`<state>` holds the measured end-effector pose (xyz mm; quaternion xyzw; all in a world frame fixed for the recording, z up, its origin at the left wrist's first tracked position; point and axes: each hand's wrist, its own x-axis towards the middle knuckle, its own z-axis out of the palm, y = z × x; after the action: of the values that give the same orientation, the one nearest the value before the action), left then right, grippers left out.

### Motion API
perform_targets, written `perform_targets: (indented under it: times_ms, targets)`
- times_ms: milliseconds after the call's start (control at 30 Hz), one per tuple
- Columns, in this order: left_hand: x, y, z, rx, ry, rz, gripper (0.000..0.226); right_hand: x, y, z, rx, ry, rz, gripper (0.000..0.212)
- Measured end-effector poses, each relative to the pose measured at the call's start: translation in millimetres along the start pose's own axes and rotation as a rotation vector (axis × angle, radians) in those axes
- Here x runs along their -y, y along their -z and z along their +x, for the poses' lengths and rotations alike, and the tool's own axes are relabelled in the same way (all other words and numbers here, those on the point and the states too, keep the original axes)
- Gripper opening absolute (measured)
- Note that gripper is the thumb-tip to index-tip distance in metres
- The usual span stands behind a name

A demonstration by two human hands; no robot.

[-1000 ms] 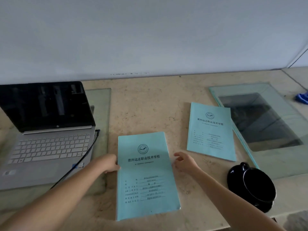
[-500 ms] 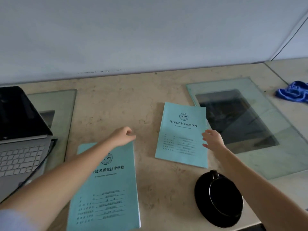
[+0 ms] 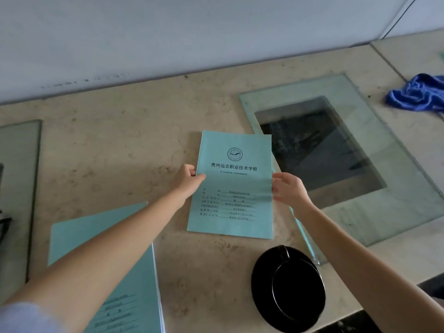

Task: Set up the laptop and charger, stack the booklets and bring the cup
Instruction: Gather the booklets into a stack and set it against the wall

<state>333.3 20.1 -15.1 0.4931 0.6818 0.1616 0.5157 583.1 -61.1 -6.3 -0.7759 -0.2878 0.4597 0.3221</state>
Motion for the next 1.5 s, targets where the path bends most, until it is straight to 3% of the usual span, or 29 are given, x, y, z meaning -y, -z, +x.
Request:
perform_targets:
  times_ms: [67, 133, 200, 333, 433, 633, 867, 1033, 1267, 1500]
  targets:
    - [-1.7, -2.4, 3.4, -0.006, 0.04, -0.049, 0.04, 0.2, -1.2, 3.1, -0.02, -0.016, 0.025, 0.029]
    - [-2.1, -4.2, 7.2, -0.013, 0.077, -0.099, 0.016, -0.8, -2.0, 6.2, -0.037, -0.053, 0.062, 0.032]
    - [-2.5, -5.1, 8.0, 0.012, 0.105, -0.157, 0.01, 0.8, -3.3, 6.5, -0.029, -0.068, 0.069, 0.03]
    - [-0.7, -6.0, 8.7, 0.086, 0.105, -0.151, 0.022, 5.4, -10.5, 6.3, 0.009, -0.047, 0.034, 0.022]
    - [1.2, -4.2, 8.4, 0.115, 0.12, -0.142, 0.048, 8.3, -12.4, 5.3, 0.008, -0.02, 0.036, 0.018]
    - [1.4, 3.1, 0.8, 0.134, 0.119, -0.188, 0.056, 17.2, -10.5, -3.4, 0.039, -0.009, 0.086, 0.025]
    - [16.8, 40.3, -24.9, 0.116, 0.134, -0.274, 0.059, 25.1, -27.3, -31.1, 0.065, 0.048, 0.14, 0.028]
    - [39.8, 86.0, -56.3, 0.105, 0.12, -0.349, 0.048, 28.1, -53.5, -57.0, 0.154, 0.062, 0.198, 0.023]
    - [110.1, 153.4, -106.7, 0.101, 0.167, -0.478, 0.041, 21.4, -108.2, -105.3, 0.379, -0.023, 0.245, 0.024]
    - [185.4, 206.1, -151.8, 0.019, 0.236, -0.524, 0.043, 5.6, -180.8, -151.3, 0.48, -0.095, 0.178, 0.02]
